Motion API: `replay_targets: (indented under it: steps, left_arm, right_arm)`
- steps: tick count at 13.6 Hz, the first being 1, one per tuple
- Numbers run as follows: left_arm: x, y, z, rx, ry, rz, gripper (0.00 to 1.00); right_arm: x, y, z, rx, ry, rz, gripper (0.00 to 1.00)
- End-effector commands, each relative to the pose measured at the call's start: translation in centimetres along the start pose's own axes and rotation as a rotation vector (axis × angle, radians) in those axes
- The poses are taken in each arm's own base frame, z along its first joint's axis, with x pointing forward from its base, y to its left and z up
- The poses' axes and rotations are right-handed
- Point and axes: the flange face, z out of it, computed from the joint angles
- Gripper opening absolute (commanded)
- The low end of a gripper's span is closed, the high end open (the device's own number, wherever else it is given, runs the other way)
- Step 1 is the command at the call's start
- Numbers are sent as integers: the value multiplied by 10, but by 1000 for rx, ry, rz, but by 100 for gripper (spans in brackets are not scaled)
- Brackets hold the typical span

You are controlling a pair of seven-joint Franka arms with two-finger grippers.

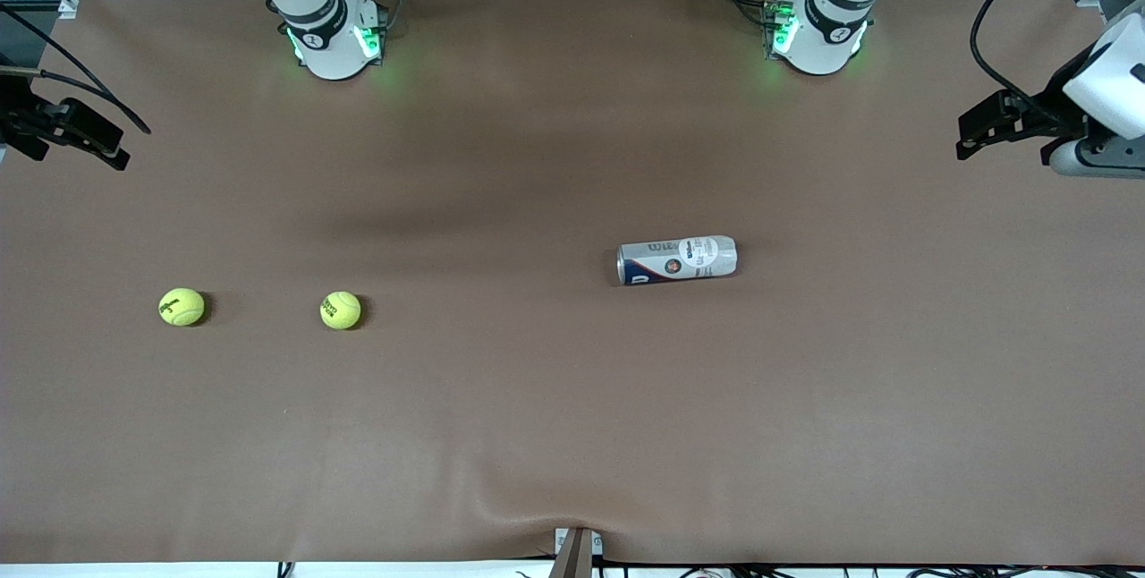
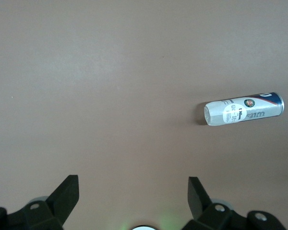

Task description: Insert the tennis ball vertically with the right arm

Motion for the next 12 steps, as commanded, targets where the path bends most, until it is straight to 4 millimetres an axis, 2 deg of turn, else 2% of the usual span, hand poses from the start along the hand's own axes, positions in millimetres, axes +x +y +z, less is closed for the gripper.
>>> replay_targets:
  steps: [1, 3, 10, 12]
  left_arm:
    - [1, 2, -5, -17, 1, -2, 100]
    - [1, 8, -4, -8, -4, 11, 100]
    - [9, 11, 7, -10, -21, 20, 100]
    - [11, 20, 12, -10, -30, 44, 100]
  right_arm:
    - [1, 2, -1, 14, 5, 20, 100]
    - [1, 1, -1, 15, 4, 19, 100]
    - [1, 1, -1, 16, 4, 20, 100]
    - [1, 1, -1, 16, 4, 20, 100]
